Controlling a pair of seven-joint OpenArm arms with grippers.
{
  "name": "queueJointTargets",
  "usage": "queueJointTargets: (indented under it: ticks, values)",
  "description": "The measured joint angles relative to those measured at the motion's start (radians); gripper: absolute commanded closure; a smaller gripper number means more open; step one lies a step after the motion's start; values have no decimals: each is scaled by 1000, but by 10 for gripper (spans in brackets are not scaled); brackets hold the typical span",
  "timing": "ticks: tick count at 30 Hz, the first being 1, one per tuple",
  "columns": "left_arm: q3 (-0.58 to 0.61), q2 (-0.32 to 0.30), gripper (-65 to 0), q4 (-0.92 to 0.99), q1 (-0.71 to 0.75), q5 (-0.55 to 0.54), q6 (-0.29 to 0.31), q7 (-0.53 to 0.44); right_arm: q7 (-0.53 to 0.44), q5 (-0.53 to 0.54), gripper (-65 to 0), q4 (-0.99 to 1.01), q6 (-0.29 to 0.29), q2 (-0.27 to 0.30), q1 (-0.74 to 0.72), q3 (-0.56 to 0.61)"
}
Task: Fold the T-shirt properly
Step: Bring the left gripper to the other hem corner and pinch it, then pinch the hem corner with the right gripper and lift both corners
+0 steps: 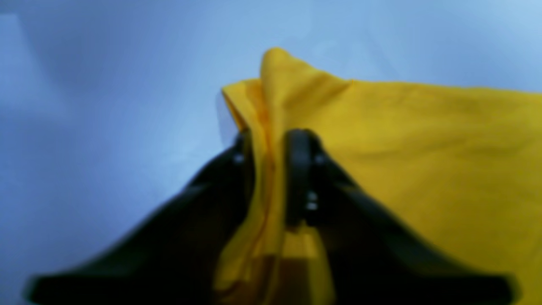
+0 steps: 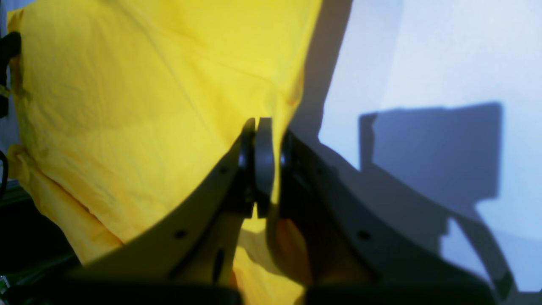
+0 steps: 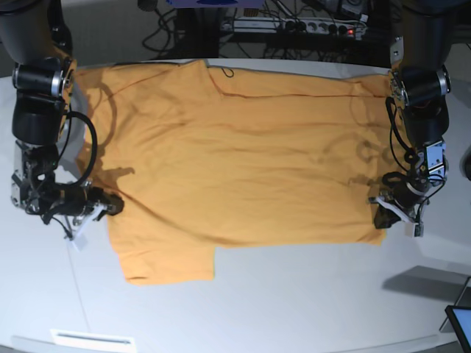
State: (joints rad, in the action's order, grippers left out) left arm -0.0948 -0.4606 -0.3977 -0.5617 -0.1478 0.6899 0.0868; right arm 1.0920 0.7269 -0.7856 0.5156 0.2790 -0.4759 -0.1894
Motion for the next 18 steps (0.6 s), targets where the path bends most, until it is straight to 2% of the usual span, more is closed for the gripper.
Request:
queueJointTargets:
  ticks: [3, 7, 11, 18]
  values:
    - [0, -13, 0, -43, 34, -70, 4, 35, -2, 3, -4, 0, 0, 0, 0, 0]
    - [13, -63, 0, -54, 64, -192, 22, 76, -2, 3, -4, 0, 0, 0, 0, 0]
    - [13, -95, 0, -54, 66, -223, 18, 93, -2, 4, -4, 0, 0, -3, 0, 0]
    - [18, -106, 0, -129, 66, -224, 18, 101, -9, 5, -4, -5, 0, -2, 0, 32]
